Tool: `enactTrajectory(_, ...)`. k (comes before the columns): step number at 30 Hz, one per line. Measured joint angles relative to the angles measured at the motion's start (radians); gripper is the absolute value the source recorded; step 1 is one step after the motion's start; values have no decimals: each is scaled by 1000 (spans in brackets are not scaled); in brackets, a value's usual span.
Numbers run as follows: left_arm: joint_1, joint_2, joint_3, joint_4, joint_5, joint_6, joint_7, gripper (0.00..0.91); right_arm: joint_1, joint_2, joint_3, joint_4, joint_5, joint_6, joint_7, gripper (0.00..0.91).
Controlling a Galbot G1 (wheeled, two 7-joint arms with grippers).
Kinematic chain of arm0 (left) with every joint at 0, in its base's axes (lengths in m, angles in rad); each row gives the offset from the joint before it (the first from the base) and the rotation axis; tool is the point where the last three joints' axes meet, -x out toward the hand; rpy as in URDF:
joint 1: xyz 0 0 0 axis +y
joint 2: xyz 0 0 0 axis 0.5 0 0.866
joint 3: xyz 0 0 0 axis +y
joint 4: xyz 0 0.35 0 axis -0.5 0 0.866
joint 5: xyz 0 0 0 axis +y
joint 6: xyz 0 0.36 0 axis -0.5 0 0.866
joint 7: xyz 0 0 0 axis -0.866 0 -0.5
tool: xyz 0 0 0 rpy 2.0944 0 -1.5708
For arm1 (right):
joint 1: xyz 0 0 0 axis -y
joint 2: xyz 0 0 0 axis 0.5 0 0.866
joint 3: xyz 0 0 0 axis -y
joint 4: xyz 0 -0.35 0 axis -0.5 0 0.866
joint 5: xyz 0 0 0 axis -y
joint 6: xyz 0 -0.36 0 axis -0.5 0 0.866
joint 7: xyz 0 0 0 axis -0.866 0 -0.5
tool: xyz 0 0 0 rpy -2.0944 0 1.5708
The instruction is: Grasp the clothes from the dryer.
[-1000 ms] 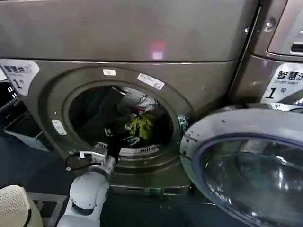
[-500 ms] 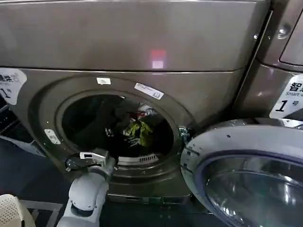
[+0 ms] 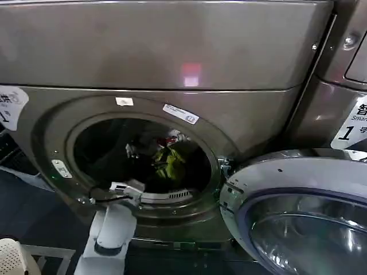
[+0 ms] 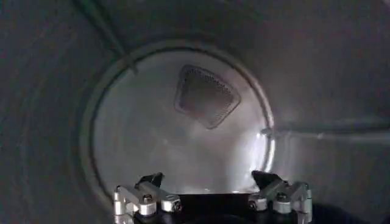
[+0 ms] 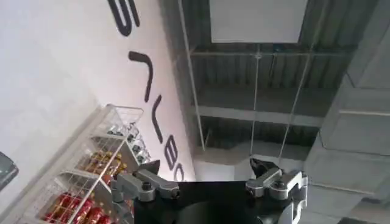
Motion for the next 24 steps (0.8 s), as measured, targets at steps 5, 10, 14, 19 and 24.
enactTrajectory(5,-54,2,-4,54,-5,-25,171,907,-3,0,0,-1,-2,2,1,907)
enactTrajectory(10,-97,13,-4,109,-10,-43,278,907,-4,0,-3,-2,-2,3,1,907)
enactTrajectory(14,-125,23,-2,158,-5,-48,333,907,0,-2,-11,-1,-2,3,1,907)
enactTrajectory(19,-153,37,7,217,17,-41,375,907,6,-4,-20,0,-7,3,1,907)
enactTrajectory(24,-175,45,18,267,33,-17,401,907,6,-5,-21,0,-7,3,1,907)
